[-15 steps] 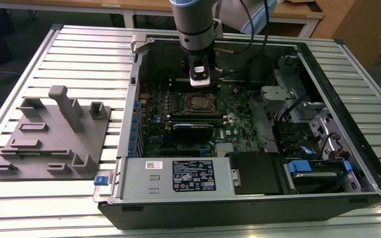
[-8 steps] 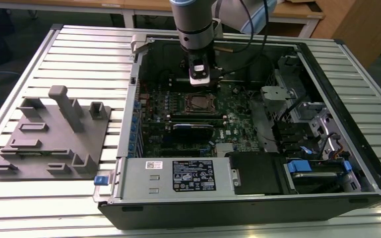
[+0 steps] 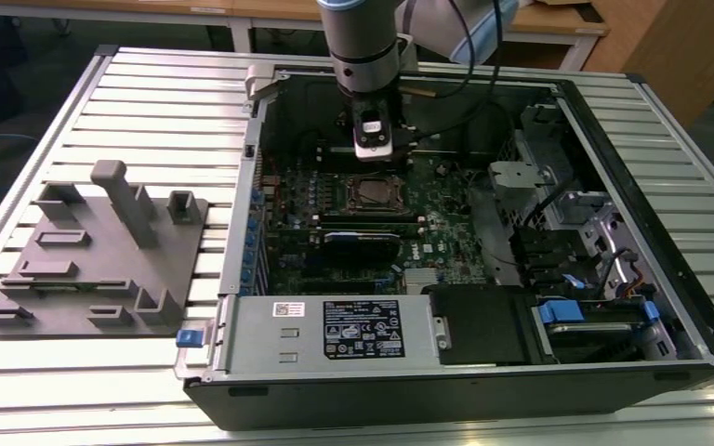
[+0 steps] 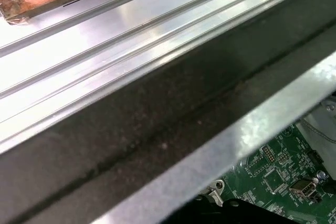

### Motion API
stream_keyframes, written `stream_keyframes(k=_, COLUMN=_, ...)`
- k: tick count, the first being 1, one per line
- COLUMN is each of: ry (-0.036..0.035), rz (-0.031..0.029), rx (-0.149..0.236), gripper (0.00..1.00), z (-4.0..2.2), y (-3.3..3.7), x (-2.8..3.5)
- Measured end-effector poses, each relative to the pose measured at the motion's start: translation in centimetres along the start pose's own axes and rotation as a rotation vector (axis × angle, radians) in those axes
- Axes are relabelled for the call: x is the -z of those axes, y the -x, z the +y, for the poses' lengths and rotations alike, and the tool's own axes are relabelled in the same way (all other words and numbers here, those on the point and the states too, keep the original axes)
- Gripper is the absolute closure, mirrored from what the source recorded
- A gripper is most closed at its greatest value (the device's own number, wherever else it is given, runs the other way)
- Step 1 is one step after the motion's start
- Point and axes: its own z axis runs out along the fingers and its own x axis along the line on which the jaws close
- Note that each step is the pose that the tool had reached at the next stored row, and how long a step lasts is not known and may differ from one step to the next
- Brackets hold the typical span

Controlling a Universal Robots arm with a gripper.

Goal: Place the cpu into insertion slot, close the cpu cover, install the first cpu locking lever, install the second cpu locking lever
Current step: 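Install the first cpu locking lever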

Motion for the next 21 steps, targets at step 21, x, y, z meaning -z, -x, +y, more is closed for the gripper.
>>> stream_keyframes(k=21, ry=0.0131, rz=0.0080, rx=-0.004, gripper=0.89, z=-0.29, y=0.25, x=0.22)
